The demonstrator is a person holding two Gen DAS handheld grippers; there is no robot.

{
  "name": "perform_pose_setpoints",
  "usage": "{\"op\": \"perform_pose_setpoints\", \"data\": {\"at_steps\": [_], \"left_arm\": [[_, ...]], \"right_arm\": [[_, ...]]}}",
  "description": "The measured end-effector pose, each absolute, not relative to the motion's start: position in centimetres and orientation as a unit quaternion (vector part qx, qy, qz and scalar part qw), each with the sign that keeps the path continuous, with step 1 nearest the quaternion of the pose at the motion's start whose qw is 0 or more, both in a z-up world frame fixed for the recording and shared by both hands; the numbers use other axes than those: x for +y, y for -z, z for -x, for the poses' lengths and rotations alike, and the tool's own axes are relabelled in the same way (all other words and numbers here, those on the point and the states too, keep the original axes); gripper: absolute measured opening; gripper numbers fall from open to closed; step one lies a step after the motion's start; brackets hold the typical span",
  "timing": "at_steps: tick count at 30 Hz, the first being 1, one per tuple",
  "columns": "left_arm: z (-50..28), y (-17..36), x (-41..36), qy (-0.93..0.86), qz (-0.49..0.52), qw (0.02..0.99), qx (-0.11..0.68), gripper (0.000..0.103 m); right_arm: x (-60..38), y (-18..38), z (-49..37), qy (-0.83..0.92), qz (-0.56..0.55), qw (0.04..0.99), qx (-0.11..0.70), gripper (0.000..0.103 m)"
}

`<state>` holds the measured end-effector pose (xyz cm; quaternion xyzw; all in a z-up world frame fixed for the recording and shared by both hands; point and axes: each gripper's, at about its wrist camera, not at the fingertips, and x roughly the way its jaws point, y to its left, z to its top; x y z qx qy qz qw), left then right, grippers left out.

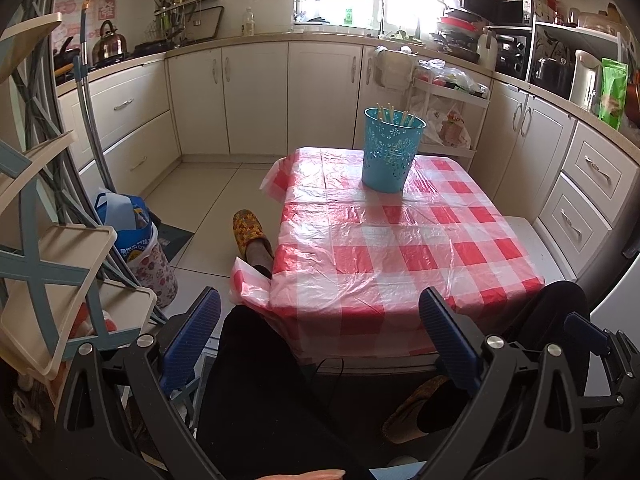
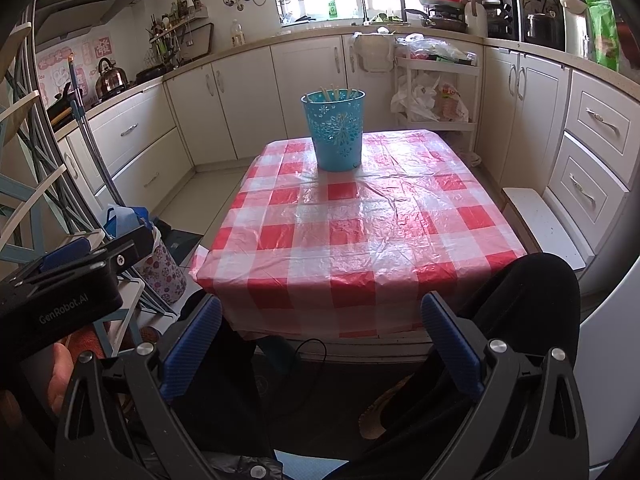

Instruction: Organize utensils

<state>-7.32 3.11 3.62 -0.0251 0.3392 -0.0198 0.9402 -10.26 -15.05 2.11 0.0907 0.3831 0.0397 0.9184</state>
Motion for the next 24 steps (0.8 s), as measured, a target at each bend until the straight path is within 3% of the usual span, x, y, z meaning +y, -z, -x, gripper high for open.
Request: {"op": "perform_pose_setpoints", "data": {"at_steps": [24], "left_arm": [[7.27,-3.38,3.12,0.021,0.025,0.939,0.341,0.095]], "right_arm": [[-14.9,-1.89,10.22,-0.04,-0.088,0.918,0.386,0.096]]}}
